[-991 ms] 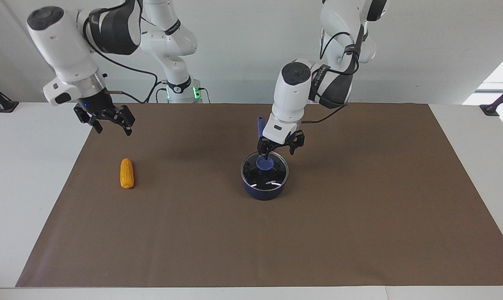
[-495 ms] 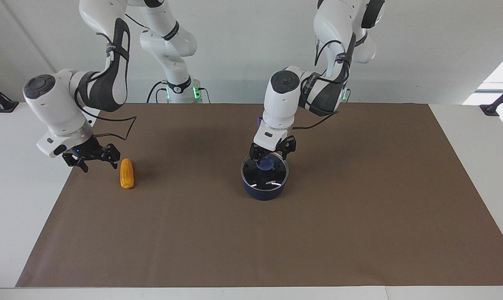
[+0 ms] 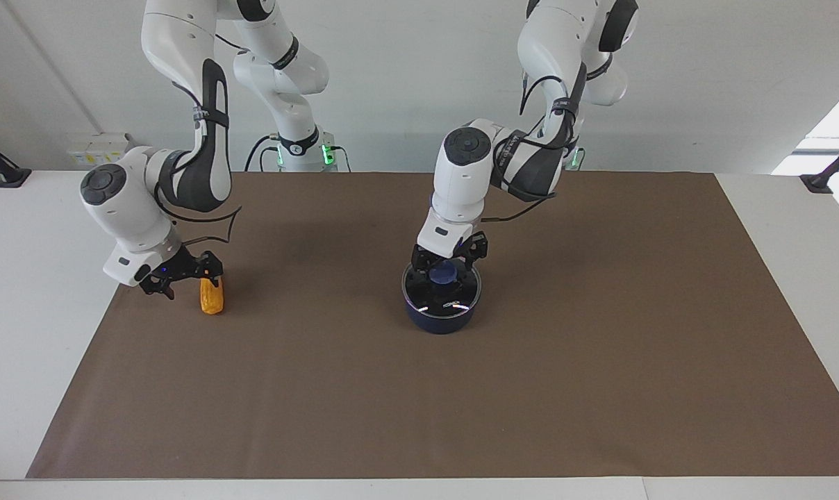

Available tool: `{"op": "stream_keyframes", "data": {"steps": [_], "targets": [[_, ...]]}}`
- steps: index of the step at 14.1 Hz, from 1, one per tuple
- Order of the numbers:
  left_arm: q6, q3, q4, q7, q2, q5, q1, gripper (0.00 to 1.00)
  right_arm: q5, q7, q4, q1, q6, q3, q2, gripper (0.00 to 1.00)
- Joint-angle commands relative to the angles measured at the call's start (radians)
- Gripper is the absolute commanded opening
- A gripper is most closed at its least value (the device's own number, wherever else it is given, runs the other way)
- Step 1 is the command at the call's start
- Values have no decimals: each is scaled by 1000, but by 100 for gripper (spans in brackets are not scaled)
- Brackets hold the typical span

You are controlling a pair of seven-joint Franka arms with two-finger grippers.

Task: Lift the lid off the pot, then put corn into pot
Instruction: 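Grasp the lid knob with the left gripper while the right gripper reaches the corn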

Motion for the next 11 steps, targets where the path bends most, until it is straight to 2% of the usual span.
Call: {"op": "stream_keyframes", "data": {"steps": [1, 3, 6, 11], "targets": [[4, 18, 28, -20, 14, 14, -21, 100, -11, -29, -62, -1, 43, 4, -10, 100], [11, 18, 26, -20, 14, 12, -23, 100, -11, -112, -69, -4, 115, 4, 17, 100], [10, 18, 28, -23, 14, 14, -35, 100, -11, -135, -75, -2, 129, 4, 17, 100], [5, 18, 28, -23, 14, 16, -38, 78, -11, -137, -102, -2, 149, 4, 22, 100]]}}
